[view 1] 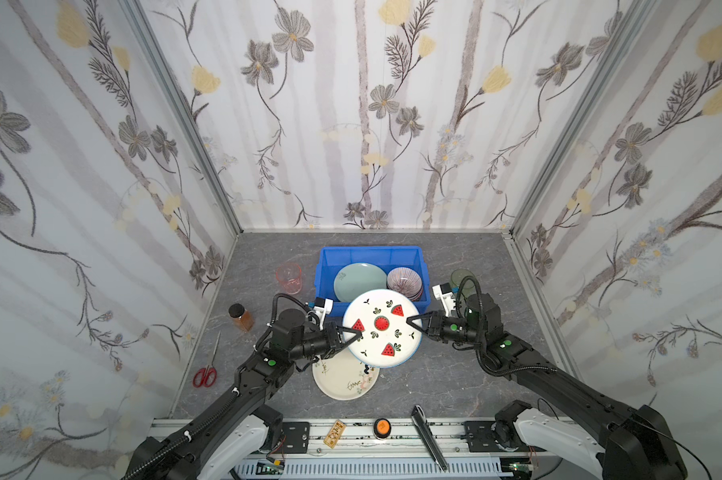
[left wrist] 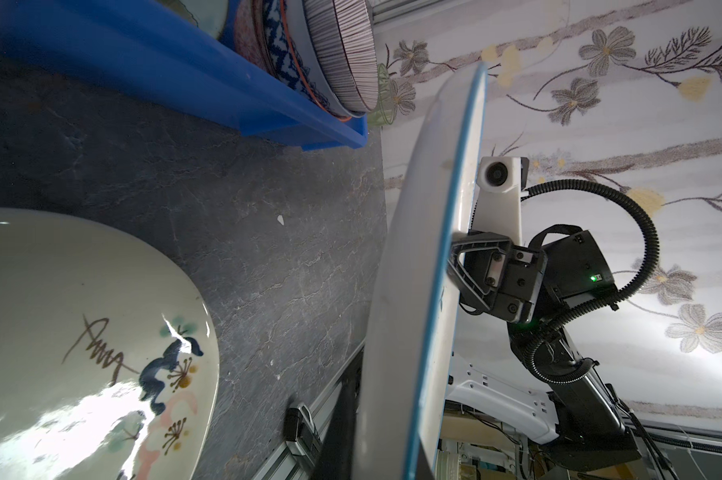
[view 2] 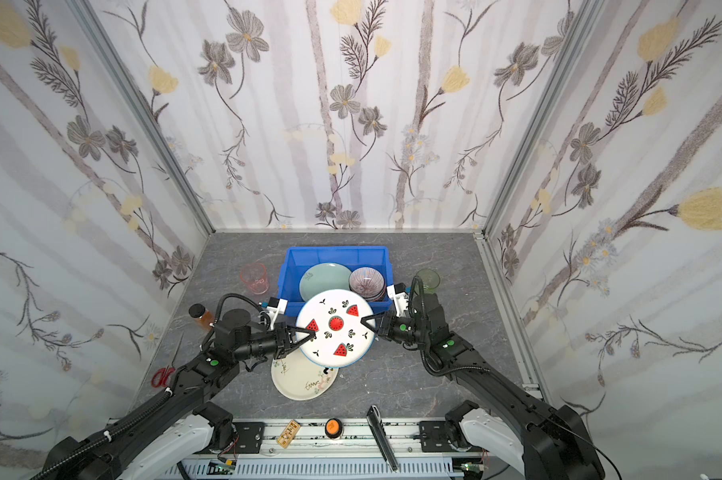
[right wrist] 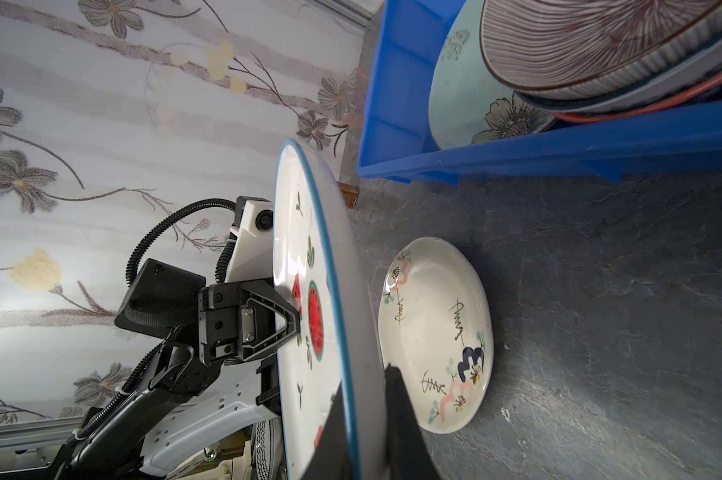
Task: Place the mixed dishes into the plastic bin
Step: 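Lift the watermelon plate toward the bin with the left gripper while the right releases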
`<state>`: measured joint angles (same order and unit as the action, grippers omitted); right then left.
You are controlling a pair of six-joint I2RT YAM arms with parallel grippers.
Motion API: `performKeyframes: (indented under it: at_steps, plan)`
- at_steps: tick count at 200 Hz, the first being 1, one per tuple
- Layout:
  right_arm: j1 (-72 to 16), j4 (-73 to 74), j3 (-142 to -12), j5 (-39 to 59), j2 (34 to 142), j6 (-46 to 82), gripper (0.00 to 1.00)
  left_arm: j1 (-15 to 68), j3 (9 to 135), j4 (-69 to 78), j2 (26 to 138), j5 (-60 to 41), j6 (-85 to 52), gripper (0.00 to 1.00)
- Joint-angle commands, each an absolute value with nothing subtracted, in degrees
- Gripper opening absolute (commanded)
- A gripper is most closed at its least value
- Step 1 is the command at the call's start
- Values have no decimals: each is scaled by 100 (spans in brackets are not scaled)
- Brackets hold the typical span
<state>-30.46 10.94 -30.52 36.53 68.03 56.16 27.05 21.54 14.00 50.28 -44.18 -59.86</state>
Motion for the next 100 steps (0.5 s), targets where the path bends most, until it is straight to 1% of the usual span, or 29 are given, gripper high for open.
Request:
performKeyframes:
  at_steps: [1,30,48,57,62,88,100]
  plan:
    - [-3068,1597,-3120,3850,6833,5627,1,2698,2241,1740,5060,-4515,-5854,0]
    - [-3068,1490,-3127,3795,6838,5565,13,2648,2259,1740,5132,-4519,-5836,0]
    - [-3067,1414,-3139,3748,6805,5499,27,2607,2274,1740,5176,-4524,-5827,0]
    - [-3059,1363,-3163,3713,6779,5466,36,2577,2263,1740,5193,-4510,-5827,0]
    - [-3051,1322,-3168,3689,6770,5429,39,2560,2259,1740,5203,-4502,-5827,0]
    - [-3012,942,-3286,3540,6668,5206,49,2480,2258,1729,5244,-4437,-5827,0]
    - [-2985,784,-3326,3434,6591,5119,51,2445,2272,1714,5255,-4404,-5823,0]
